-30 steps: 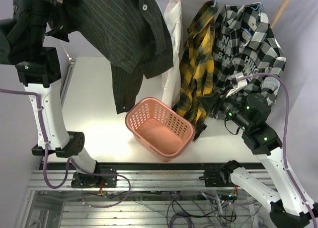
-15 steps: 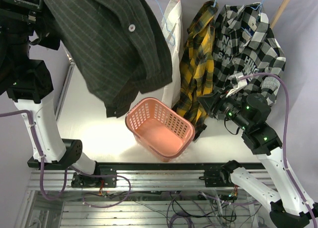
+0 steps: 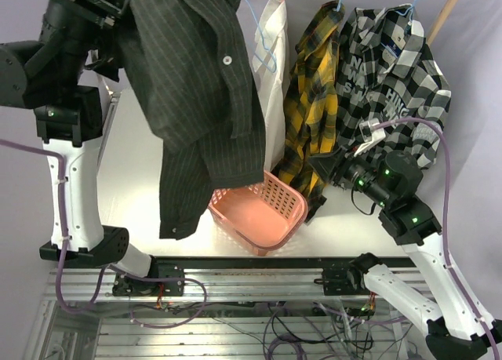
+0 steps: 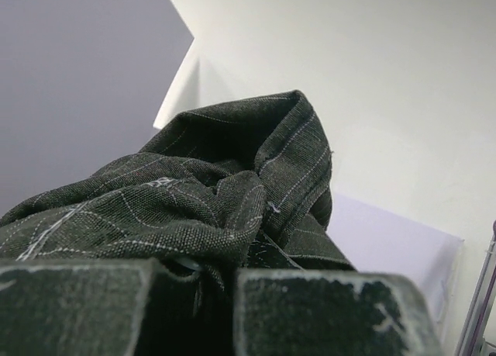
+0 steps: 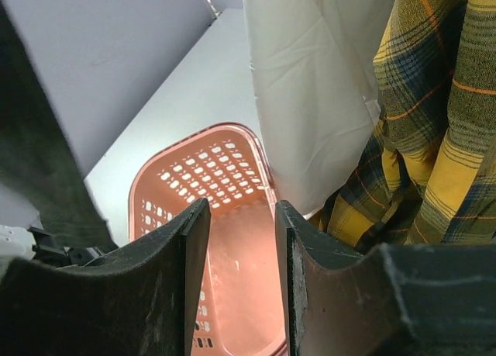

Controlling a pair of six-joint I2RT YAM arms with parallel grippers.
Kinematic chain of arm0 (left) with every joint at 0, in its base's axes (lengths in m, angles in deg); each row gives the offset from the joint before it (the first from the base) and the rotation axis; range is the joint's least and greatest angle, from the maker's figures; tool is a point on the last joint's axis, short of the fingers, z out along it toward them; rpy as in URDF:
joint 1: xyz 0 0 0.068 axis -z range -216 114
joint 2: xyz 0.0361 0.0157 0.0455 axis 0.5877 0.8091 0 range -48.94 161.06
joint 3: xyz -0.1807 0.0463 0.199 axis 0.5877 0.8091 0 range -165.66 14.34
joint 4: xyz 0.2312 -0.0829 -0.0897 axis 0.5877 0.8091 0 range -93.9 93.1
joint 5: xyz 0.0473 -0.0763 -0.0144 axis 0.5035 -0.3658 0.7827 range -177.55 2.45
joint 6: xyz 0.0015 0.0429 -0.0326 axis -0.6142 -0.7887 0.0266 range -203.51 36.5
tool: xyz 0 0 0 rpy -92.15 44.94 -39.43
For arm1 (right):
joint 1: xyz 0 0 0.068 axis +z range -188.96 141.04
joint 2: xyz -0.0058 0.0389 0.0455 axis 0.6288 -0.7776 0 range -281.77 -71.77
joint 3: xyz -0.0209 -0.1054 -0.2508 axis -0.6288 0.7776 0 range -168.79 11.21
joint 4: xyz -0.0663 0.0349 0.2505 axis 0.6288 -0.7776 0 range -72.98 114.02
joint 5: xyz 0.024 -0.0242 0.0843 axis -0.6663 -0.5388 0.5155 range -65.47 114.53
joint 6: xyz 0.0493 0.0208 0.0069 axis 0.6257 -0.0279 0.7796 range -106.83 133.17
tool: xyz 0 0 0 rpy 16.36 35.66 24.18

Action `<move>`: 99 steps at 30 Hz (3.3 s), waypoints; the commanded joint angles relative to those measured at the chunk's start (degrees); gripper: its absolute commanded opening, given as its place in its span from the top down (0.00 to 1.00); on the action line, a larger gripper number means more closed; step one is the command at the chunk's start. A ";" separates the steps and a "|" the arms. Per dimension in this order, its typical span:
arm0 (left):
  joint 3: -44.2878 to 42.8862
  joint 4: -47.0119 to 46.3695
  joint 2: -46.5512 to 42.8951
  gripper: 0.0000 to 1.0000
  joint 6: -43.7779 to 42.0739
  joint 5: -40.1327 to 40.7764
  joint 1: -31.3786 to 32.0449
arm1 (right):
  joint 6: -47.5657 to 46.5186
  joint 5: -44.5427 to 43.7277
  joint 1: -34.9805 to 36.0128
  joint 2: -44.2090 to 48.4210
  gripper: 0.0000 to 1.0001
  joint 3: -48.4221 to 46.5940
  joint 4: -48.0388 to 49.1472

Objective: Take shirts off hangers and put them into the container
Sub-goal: Place the shirt in the bin.

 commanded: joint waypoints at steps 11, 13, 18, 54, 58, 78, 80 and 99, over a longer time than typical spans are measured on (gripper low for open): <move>-7.59 9.37 4.13 0.93 -13.90 2.18 18.69 | -0.33 -0.57 0.16 -0.42 0.61 -1.31 0.17; -8.15 12.12 4.89 0.93 -17.56 3.47 22.50 | -0.57 -0.80 0.15 -0.32 0.61 -1.44 -0.21; -4.05 17.26 4.70 0.93 -25.61 6.75 28.10 | -1.31 -2.61 0.15 0.77 0.61 -1.62 -1.83; 50.41 34.96 -16.67 0.93 -47.02 28.61 39.21 | -5.45 -15.29 0.17 8.53 0.61 -8.28 -13.47; 51.51 43.62 -15.49 0.93 -51.86 31.57 39.22 | -5.07 -13.28 0.15 8.72 0.61 -8.29 -12.88; 51.41 61.72 -5.73 0.28 -60.23 37.74 43.61 | -3.03 -3.61 0.15 4.05 0.63 -6.20 -10.00; 51.43 60.56 -7.49 0.28 -59.70 41.15 43.62 | -3.24 -2.30 0.15 3.42 0.63 -5.92 -10.34; 59.66 52.99 -37.02 0.46 -57.96 77.70 43.52 | -5.53 5.51 4.77 -14.60 0.65 -9.87 -7.18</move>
